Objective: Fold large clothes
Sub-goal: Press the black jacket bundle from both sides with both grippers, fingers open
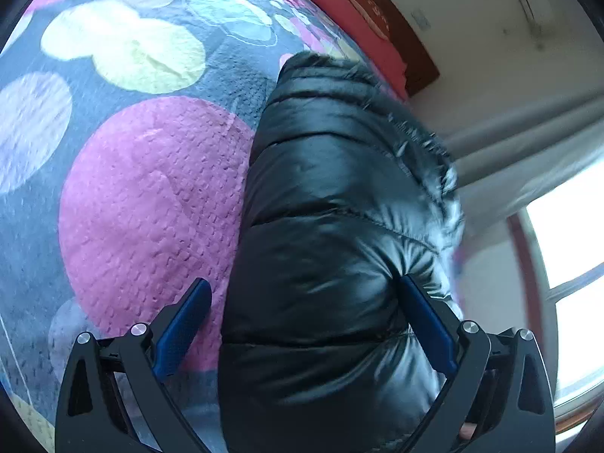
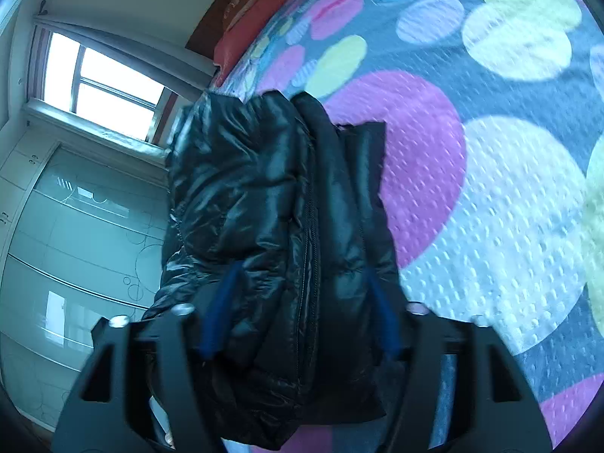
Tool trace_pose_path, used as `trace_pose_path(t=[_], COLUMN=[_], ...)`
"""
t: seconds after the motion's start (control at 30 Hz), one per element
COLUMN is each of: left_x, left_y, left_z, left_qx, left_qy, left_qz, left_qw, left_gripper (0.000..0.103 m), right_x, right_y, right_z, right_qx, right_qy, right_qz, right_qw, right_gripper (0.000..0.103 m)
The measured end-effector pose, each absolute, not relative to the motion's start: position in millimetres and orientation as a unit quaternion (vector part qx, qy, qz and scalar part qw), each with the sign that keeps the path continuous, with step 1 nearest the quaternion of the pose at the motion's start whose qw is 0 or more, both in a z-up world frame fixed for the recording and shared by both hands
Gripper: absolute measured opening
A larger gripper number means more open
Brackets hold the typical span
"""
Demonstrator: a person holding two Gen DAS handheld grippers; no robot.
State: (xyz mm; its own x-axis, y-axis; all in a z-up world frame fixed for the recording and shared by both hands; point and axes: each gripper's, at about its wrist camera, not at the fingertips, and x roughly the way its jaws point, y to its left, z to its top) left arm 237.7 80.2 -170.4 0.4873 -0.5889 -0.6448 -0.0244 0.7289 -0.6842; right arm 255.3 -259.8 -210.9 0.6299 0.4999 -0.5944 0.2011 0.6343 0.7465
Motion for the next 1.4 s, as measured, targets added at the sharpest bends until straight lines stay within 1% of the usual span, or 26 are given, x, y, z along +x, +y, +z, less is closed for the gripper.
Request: trace_pose_path(t=[0.07, 0.2, 0.23, 0.3, 0.33, 0.43, 0.5, 0.6, 0.67, 0.77, 0.8, 0.83, 0.87, 1.03, 1.1, 1.4], left_x=[238.0, 241.9, 241.7, 238.1, 235.8, 230.4, 233.0, 256.7, 275.6, 300.4, 305.1, 304.9, 306.9, 308.1, 306.5, 309.1], left_y=[72.3, 69.7, 71.5, 78.6, 83.5, 100.8, 113.3, 118.8, 114.5, 94.9, 88.1, 85.0, 81.4, 70.7, 67.0, 64.0], left_z=[-171.7, -171.9, -170.4, -166.3, -162.7, -149.5, -141.6, -140.1, -139.8, -144.7, -146.9, -148.7, -150.4, -159.5, -161.2, -169.9], left_qx=[-0.303, -0.295, -0.298, -0.305, -0.306, -0.316, -0.323, -0.334, -0.339, -0.317, -0.306, -0.298, -0.291, -0.266, -0.250, -0.241], left_qy=[0.474, 0.472, 0.471, 0.471, 0.470, 0.451, 0.434, 0.434, 0.436, 0.455, 0.462, 0.466, 0.470, 0.480, 0.475, 0.469], left_qz=[-0.171, -0.173, -0.176, -0.178, -0.179, -0.178, -0.171, -0.165, -0.167, -0.171, -0.167, -0.160, -0.152, -0.131, -0.125, -0.122], left_qw=[0.809, 0.812, 0.811, 0.809, 0.808, 0.816, 0.824, 0.820, 0.817, 0.814, 0.815, 0.817, 0.819, 0.826, 0.834, 0.841], left_gripper=[0.098, 0.098, 0.098, 0.098, 0.098, 0.098, 0.098, 0.098, 0.098, 0.098, 0.098, 0.098, 0.098, 0.099, 0.099, 0.099], right_x=[252.6, 248.1, 247.2, 243.8, 242.2, 230.9, 229.6, 245.2, 262.8, 291.4, 299.5, 304.8, 308.1, 318.2, 316.7, 316.1], right_y=[-261.2, -263.2, -262.8, -264.1, -263.6, -264.7, -268.4, -277.0, -279.9, -281.3, -281.0, -282.4, -280.4, -287.0, -285.5, -282.0], right_z=[-219.1, -226.0, -224.1, -217.2, -213.2, -192.8, -181.2, -170.2, -168.7, -175.0, -177.9, -179.6, -182.3, -212.2, -217.6, -227.8], right_qx=[0.416, 0.424, 0.419, 0.410, 0.406, 0.374, 0.358, 0.369, 0.383, 0.402, 0.400, 0.393, 0.387, 0.412, 0.404, 0.397], right_qy=[0.415, 0.405, 0.403, 0.399, 0.400, 0.396, 0.386, 0.373, 0.366, 0.374, 0.379, 0.382, 0.385, 0.400, 0.399, 0.391], right_qz=[0.093, 0.100, 0.103, 0.111, 0.111, 0.098, 0.092, 0.085, 0.085, 0.084, 0.081, 0.075, 0.068, 0.063, 0.064, 0.063], right_qw=[0.804, 0.804, 0.807, 0.813, 0.814, 0.833, 0.845, 0.847, 0.844, 0.831, 0.831, 0.833, 0.835, 0.816, 0.821, 0.828], right_gripper=[0.046, 0.046, 0.048, 0.058, 0.067, 0.081, 0.083, 0.085, 0.085, 0.085, 0.084, 0.071, 0.053, 0.049, 0.049, 0.049])
